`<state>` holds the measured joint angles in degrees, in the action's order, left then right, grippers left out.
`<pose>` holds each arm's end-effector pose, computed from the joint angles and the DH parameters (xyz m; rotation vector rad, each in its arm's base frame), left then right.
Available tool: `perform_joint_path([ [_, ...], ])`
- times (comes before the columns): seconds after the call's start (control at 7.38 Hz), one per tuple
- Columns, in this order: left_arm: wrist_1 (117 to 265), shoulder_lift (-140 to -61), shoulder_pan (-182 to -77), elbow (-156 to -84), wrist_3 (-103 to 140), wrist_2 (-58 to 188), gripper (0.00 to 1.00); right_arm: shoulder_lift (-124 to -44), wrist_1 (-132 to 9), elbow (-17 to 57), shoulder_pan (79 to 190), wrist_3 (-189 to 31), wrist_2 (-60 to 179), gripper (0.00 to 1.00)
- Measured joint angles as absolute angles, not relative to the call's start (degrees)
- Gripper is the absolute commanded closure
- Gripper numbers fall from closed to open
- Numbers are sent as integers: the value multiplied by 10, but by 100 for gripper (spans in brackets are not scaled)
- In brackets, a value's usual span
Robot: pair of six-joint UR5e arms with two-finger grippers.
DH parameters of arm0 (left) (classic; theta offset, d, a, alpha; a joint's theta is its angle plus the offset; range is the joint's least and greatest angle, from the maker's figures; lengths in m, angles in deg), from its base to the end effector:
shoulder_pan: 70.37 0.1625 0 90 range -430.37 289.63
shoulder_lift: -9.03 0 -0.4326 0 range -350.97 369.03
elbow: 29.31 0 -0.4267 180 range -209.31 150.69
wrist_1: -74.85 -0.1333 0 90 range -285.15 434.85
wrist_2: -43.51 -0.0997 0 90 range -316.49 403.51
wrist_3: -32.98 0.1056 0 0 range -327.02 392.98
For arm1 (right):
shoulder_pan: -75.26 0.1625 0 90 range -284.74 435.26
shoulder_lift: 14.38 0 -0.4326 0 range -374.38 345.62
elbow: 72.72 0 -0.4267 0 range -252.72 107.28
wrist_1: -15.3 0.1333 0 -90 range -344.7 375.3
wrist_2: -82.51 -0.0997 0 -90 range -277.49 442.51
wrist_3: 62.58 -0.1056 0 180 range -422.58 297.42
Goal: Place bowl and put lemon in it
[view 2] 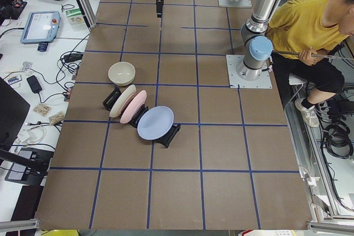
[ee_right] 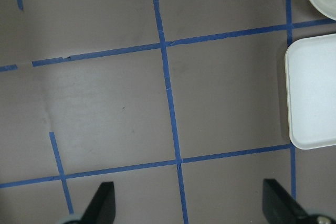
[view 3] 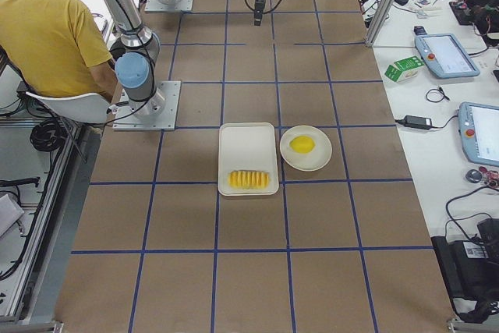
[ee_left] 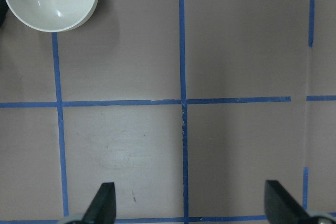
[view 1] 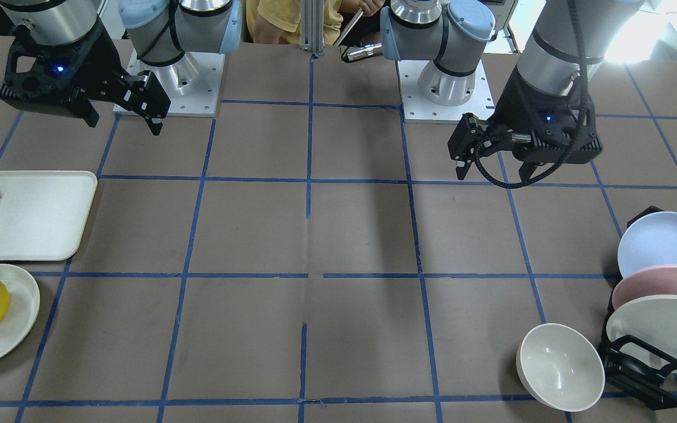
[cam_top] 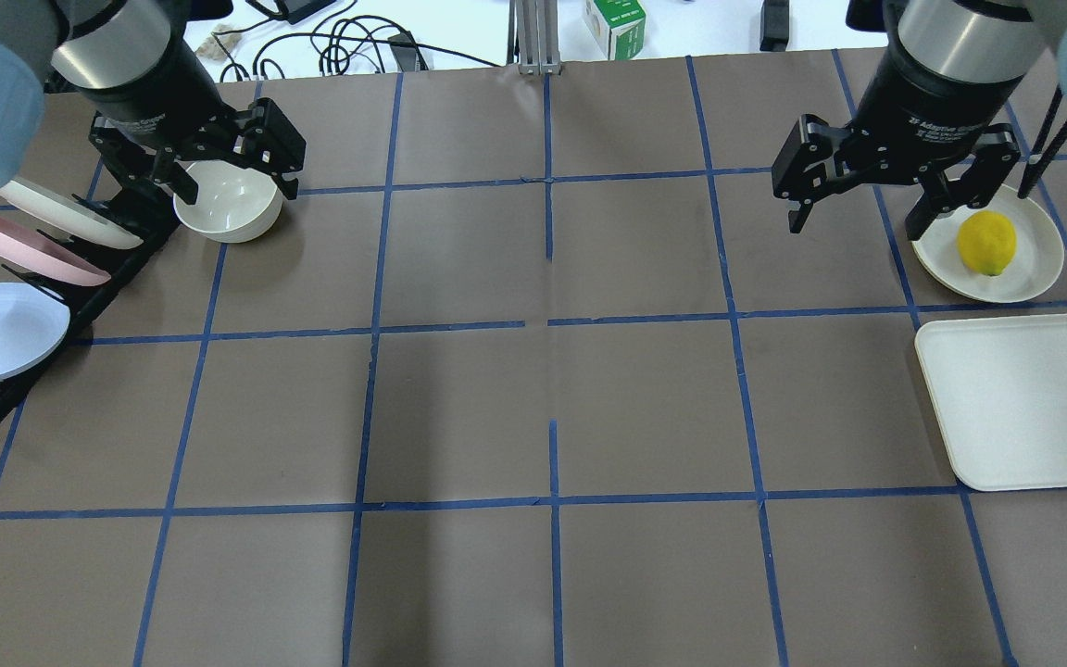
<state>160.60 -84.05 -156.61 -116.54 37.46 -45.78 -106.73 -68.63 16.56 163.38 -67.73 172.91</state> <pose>-0.0978 -0.5643 0.4937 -0.0203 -3.1322 0.1089 0.1160 -0.5065 0.5069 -0.1917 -3.1262 -0.0817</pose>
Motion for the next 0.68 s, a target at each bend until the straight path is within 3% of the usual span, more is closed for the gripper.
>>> perform_joint_path([
  [0.27, 1552, -907, -1501, -1154, 440, -455, 0, -1047, -693, 166, 1609, -655, 1750, 0],
  [0.68, 1476, -1050, -1425, -1106, 521, -457, 0, -972, -767, 165, 1484, -595, 1759, 0],
])
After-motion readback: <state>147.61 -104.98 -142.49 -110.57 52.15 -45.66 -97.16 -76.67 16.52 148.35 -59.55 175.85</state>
